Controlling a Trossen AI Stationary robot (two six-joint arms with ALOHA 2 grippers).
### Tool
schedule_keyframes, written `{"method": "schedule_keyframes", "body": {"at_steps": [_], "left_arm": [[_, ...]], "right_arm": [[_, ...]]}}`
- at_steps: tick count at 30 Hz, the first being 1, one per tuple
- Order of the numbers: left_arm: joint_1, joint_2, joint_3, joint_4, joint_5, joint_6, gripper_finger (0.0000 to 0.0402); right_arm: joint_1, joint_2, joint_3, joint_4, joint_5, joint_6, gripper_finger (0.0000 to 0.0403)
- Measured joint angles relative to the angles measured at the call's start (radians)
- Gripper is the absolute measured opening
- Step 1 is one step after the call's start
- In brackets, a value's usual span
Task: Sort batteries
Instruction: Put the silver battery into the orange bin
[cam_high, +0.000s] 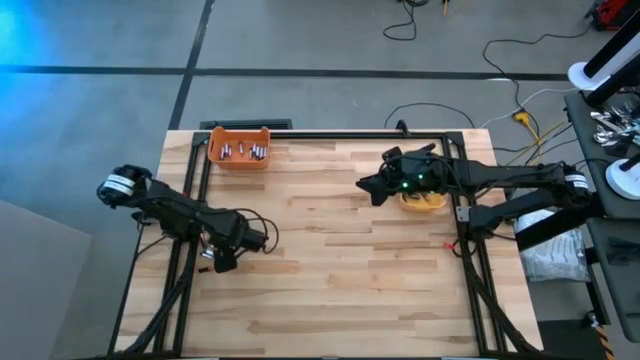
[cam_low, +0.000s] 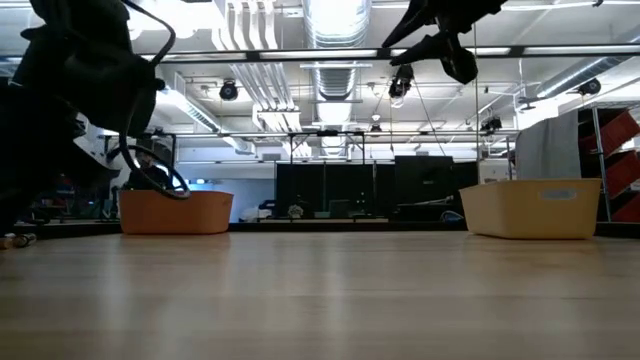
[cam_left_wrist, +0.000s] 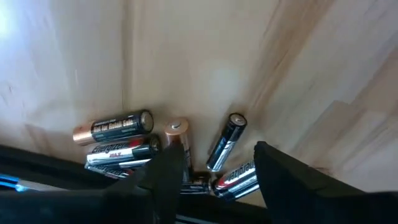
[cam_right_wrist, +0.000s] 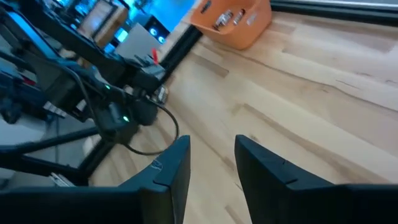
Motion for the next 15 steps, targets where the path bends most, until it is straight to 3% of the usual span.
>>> {"method": "schedule_keyframes", "body": {"at_steps": [15], "left_arm": [[0.001, 0.085, -0.027, 0.096, 0.045, 0.12, 0.0055]], "right_arm": [[0.0, 0.0, 0.007, -0.092, 0.0, -0.017, 0.0085]]}}
